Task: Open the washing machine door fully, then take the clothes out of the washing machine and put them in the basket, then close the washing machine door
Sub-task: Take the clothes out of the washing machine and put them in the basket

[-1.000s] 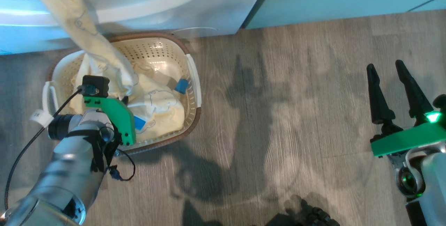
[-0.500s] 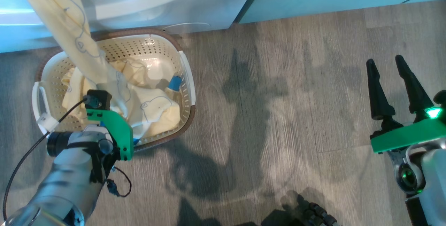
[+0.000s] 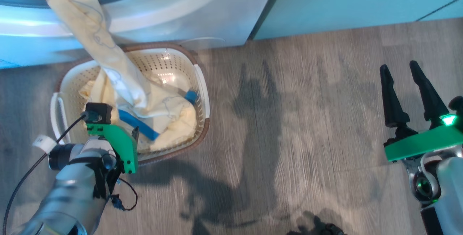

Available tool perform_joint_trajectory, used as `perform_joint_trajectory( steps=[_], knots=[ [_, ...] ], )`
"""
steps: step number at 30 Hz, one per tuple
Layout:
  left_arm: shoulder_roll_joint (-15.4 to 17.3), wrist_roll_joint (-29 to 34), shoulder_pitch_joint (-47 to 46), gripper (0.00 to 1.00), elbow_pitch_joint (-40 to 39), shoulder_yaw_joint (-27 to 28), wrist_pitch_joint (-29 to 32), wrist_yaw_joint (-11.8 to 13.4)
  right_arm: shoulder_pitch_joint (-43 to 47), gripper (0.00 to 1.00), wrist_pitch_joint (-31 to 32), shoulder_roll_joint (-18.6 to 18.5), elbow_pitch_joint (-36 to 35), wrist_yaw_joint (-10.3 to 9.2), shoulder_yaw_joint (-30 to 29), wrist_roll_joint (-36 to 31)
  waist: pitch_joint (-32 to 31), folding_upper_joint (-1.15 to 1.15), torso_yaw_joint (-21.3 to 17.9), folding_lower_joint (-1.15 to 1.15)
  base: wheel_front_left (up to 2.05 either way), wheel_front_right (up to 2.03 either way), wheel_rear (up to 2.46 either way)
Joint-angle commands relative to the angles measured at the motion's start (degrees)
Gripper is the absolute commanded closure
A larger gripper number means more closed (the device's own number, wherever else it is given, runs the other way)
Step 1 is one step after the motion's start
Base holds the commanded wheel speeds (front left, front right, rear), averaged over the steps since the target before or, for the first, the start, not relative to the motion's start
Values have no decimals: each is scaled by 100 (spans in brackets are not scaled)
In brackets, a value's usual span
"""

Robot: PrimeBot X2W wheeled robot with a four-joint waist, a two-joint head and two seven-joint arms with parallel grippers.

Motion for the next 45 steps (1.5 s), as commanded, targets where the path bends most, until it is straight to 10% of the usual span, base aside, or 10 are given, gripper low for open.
perform_joint_trajectory(
  steps=[1,12,28,45],
  knots=[
    [177,-24,51,0,-18,161,-168,45,142,0,-54,-90,-136,20,51,-9,-138,0,44,0,0,0,0],
    [374,-73,28,0,-204,402,-669,45,438,0,-54,-90,-76,20,-27,-24,-790,0,284,0,0,0,0],
    [817,654,1143,0,-2724,2177,-677,528,787,0,-54,-75,-74,20,-83,-21,-1360,0,396,0,0,0,0],
    [78,1883,3107,0,-5111,4085,-677,631,1003,0,-54,-30,-51,20,-94,-17,-1664,0,417,0,0,0,0]
  ],
)
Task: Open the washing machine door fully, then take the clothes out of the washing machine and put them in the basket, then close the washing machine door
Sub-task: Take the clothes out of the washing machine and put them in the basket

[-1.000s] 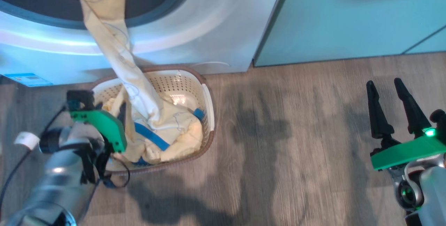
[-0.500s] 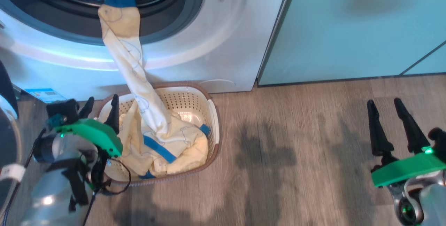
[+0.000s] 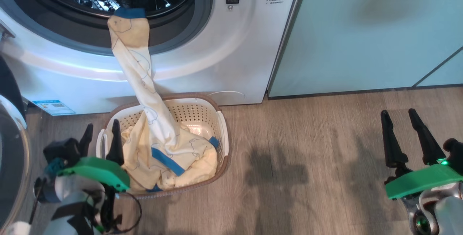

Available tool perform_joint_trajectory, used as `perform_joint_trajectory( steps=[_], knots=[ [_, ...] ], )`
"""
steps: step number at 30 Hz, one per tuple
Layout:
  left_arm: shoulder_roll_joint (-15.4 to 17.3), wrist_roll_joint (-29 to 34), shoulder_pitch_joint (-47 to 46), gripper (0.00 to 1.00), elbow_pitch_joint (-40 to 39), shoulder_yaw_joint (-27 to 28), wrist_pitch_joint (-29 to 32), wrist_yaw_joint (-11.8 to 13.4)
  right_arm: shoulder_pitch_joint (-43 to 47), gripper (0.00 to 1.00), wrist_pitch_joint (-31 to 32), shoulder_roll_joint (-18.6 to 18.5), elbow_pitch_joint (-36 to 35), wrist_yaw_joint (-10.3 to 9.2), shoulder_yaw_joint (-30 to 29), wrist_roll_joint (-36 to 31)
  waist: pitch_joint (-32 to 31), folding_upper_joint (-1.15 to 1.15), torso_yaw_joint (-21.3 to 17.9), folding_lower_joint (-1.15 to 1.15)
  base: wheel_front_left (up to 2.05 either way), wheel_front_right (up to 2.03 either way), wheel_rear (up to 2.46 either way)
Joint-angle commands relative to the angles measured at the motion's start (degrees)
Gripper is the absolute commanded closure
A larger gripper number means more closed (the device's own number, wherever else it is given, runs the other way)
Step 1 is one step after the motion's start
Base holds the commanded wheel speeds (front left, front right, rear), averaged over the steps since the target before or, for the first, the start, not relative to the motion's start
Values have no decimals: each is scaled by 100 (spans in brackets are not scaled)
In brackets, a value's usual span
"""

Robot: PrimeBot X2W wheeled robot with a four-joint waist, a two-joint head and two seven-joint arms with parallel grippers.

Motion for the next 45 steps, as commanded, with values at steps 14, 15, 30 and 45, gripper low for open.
perform_joint_trajectory(
  steps=[14,15,30,45],
  knots=[
    [-196,401,139,0,-223,711,-60,-280,101,0,-54,-59,-146,20,121,1,-69,0,29,0,0,0,0],
    [-199,416,124,0,-209,732,-60,-296,100,0,-54,-60,-145,20,125,1,-68,0,27,0,0,0,0],
    [200,550,-884,0,482,453,273,-571,-21,0,-54,-68,-182,20,180,9,234,0,-38,0,0,0,0],
    [879,47,-3034,0,1998,9,1496,-798,-431,0,-54,1,-236,20,254,40,1150,0,-509,0,0,0,0]
  ],
)
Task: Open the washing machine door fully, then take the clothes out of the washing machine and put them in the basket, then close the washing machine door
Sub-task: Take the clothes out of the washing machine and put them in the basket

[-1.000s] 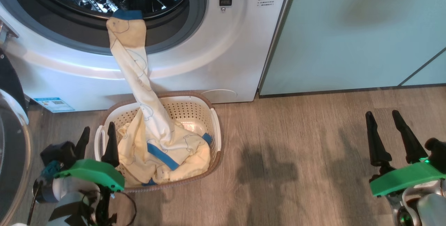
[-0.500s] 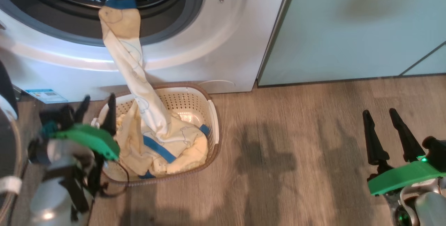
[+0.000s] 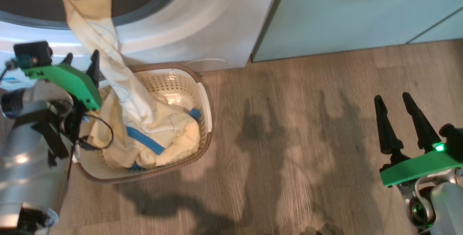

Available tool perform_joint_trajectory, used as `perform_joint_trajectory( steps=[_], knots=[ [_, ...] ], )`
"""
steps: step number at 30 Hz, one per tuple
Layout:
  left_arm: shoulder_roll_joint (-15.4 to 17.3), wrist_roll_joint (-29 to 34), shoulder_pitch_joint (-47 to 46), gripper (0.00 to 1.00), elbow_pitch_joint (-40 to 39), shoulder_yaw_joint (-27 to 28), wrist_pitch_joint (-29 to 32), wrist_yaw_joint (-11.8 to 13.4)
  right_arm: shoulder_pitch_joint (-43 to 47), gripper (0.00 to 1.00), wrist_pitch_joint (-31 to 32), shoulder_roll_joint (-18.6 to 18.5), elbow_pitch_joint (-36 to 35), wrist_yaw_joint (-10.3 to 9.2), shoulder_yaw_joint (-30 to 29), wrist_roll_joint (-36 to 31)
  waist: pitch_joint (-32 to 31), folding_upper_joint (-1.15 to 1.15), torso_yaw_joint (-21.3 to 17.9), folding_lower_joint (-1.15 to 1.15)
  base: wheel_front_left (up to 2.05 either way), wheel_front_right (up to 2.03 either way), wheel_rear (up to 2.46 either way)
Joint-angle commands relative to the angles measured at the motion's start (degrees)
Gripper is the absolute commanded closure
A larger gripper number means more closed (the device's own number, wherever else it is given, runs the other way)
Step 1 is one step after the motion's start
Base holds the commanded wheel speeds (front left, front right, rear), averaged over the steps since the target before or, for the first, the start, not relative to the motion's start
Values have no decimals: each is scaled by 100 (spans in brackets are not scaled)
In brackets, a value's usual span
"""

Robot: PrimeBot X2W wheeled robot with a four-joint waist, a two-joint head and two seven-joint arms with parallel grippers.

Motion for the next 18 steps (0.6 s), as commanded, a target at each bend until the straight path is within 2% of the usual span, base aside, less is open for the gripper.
perform_joint_trajectory(
  steps=[1,9,18],
  knots=[
    [337,-73,-318,0,27,53,105,0,-123,0,-54,-12,-170,20,76,37,175,0,-145,-1,0,0,0],
    [636,-199,-1011,0,861,-74,417,-6,-218,0,-54,24,-198,20,32,37,433,0,-305,-1,0,0,0],
    [634,-300,-1491,0,1204,-367,366,-8,-299,0,-54,34,-215,20,-1,21,631,0,-283,-1,0,0,0]
  ],
)
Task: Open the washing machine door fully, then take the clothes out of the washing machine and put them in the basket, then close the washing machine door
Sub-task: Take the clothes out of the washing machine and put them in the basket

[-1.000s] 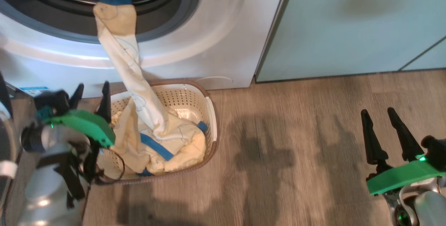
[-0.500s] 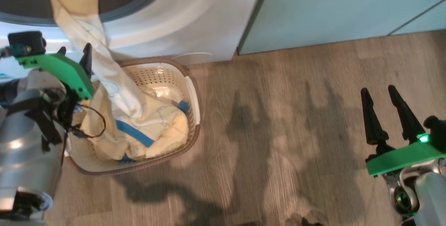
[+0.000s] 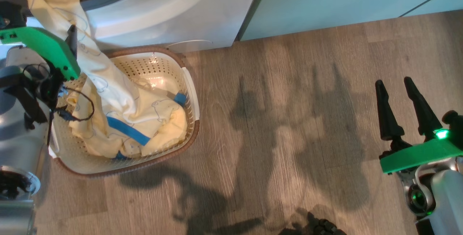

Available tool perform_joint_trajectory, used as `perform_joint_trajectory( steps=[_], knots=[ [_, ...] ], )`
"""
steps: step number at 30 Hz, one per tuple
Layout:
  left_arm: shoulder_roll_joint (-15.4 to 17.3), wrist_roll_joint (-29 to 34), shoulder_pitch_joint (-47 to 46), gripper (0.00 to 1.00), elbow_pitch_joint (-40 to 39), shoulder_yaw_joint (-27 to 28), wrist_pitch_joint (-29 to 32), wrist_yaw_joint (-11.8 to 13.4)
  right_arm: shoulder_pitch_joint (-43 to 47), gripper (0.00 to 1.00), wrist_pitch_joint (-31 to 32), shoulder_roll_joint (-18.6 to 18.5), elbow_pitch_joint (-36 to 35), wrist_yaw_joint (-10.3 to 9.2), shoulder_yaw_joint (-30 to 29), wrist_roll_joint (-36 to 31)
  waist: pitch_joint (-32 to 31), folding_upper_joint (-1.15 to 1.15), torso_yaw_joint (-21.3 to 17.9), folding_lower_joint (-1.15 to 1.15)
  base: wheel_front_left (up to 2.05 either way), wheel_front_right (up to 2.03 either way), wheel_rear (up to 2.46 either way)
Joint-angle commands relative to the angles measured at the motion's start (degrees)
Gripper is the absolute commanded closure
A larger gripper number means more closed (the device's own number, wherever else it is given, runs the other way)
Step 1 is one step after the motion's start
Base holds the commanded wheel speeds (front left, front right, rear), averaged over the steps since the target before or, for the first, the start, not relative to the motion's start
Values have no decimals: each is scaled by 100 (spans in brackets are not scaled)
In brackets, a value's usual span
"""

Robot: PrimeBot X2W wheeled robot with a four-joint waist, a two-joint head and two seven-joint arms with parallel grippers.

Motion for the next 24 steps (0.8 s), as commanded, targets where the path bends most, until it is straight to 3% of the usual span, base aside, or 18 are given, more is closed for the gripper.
perform_joint_trajectory(
  steps=[1,6,7,10,11,24],
  knots=[
    [284,-45,-159,0,-95,71,-63,-7,-28,0,-54,-62,-172,20,47,15,24,0,8,-1,0,0,0],
    [319,-160,-291,0,-35,-199,-83,-7,-88,0,-54,-65,-173,20,83,14,101,0,3,-1,0,0,0],
    [327,-186,-305,12,-32,-254,-93,-7,-97,0,-54,-64,-173,20,91,14,114,0,-3,-1,0,0,0],
    [402,-278,-364,81,-49,-430,-171,-7,-112,0,-54,-73,-174,20,99,18,165,0,-19,-1,0,0,0],
    [401,-302,-375,100,-61,-505,-206,-7,-112,0,-54,-78,-170,20,93,18,173,0,-18,-1,0,0,0],
    [315,-749,13,100,-269,-1458,-563,-7,-24,0,-54,-96,-88,20,126,-13,-92,0,114,-1,0,0,0]
  ],
)
